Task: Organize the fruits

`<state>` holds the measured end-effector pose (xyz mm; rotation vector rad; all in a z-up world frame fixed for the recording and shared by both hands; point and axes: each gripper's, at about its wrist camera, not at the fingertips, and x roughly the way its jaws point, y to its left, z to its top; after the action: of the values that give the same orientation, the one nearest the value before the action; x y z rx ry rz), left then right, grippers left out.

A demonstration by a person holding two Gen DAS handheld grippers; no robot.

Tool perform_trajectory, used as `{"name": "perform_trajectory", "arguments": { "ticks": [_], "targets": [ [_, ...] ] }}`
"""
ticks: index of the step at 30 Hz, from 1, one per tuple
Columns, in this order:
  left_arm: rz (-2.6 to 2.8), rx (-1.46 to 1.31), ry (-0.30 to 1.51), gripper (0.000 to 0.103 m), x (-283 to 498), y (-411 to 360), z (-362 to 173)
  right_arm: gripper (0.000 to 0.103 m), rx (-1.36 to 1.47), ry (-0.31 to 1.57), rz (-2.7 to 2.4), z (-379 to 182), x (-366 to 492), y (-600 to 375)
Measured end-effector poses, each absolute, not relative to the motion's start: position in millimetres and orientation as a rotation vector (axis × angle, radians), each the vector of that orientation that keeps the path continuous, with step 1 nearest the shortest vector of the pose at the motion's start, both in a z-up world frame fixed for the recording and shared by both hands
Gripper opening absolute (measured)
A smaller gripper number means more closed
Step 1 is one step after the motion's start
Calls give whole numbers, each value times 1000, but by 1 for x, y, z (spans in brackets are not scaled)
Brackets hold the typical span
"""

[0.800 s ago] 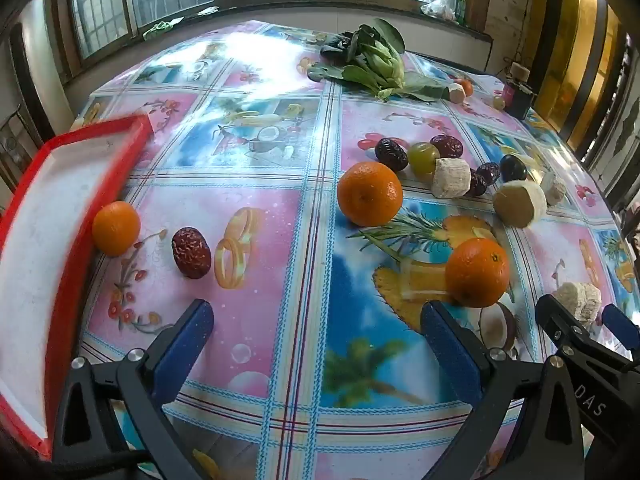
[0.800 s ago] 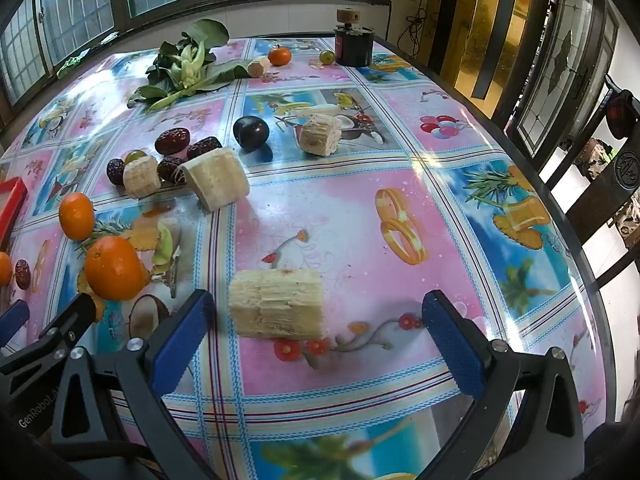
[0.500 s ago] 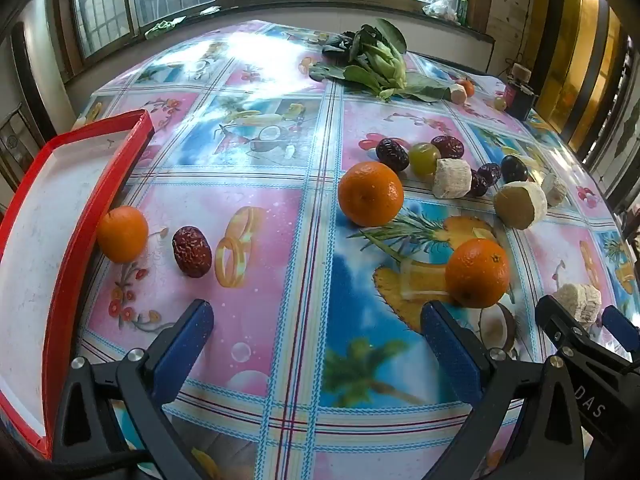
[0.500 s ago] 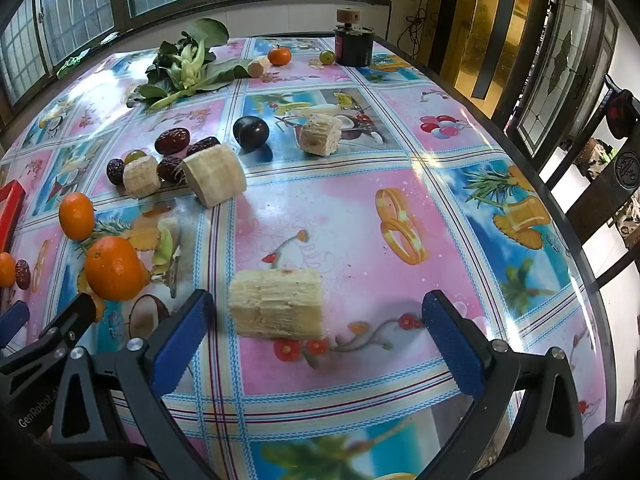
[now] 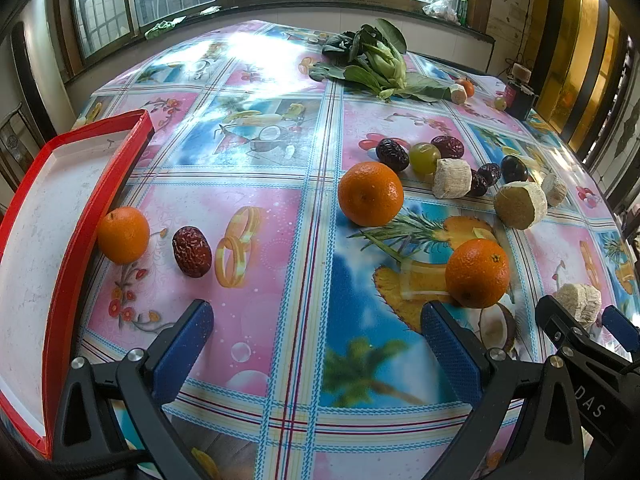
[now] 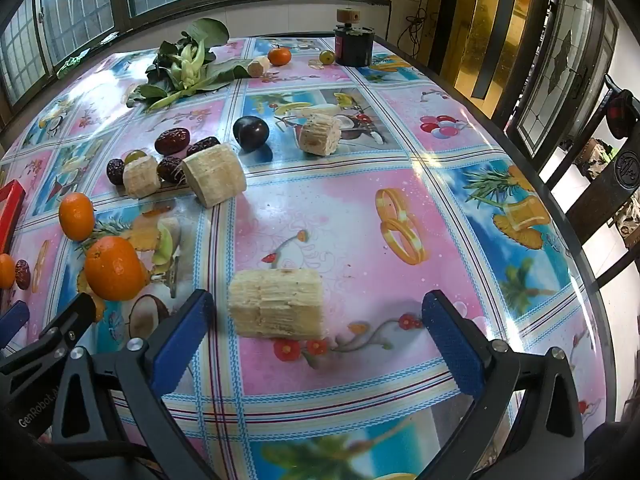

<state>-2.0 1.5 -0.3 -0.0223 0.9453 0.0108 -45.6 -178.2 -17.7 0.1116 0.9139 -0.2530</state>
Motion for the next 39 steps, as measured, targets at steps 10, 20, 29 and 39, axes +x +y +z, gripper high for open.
{"name": "perform_trajectory", "arguments": {
  "ticks": [10,20,29,39],
  "targets": [
    [11,-22,946,103,-2,2,0,103,112,914,-253,-18,-46,-178],
    [-44,9,1044,103,7,2,0,103,103,973,-222,-14,-40,-179],
    [-57,19,1065,103,4,0,1,103,51,967,-140,-15,-50,-180],
    [-57,22,1098,103,8,1,0,103,29,988,-98,-16,-47,-183]
  ]
}}
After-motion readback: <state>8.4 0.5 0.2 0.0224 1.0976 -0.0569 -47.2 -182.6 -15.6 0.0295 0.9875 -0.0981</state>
